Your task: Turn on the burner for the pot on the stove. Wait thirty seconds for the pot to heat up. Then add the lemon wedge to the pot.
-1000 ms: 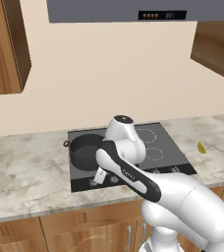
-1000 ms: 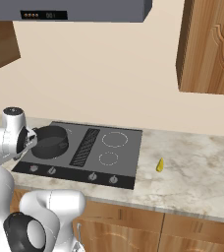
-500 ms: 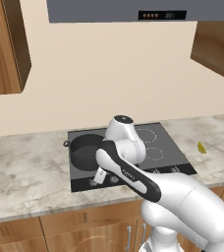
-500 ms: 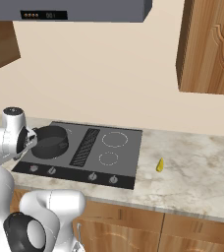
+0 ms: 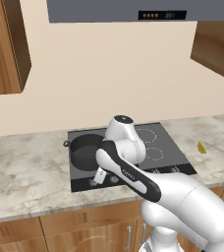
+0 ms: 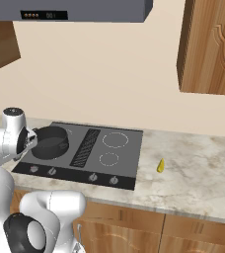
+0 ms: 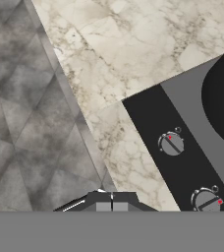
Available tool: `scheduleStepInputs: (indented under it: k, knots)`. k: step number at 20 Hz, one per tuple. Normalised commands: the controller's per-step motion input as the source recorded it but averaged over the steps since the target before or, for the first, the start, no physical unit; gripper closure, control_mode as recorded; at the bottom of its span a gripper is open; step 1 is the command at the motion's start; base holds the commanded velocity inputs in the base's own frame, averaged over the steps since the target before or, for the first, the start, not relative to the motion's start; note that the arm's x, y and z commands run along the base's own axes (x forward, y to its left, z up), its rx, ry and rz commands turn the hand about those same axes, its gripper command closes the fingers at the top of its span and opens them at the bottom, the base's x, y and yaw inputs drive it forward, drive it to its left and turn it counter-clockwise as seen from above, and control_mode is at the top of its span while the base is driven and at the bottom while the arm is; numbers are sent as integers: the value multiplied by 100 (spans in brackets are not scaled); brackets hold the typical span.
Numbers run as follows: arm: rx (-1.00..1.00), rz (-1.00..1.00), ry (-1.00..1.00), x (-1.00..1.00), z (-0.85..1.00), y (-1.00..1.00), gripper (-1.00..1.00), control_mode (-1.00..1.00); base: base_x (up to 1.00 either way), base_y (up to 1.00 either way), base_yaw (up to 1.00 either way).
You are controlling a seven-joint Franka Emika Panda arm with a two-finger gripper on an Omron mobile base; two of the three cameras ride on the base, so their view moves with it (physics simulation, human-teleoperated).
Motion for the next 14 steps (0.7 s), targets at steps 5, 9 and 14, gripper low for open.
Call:
scheduleStepInputs:
  k: [5, 9, 14]
  knots:
    - [0, 0, -1, -7, 2, -1, 100, -100, 0, 0, 0]
    - [5, -4, -15, -8, 38, -1, 100, -100, 0, 0, 0]
    - [5, -6, -8, 1, 31, 4, 100, -100, 0, 0, 0]
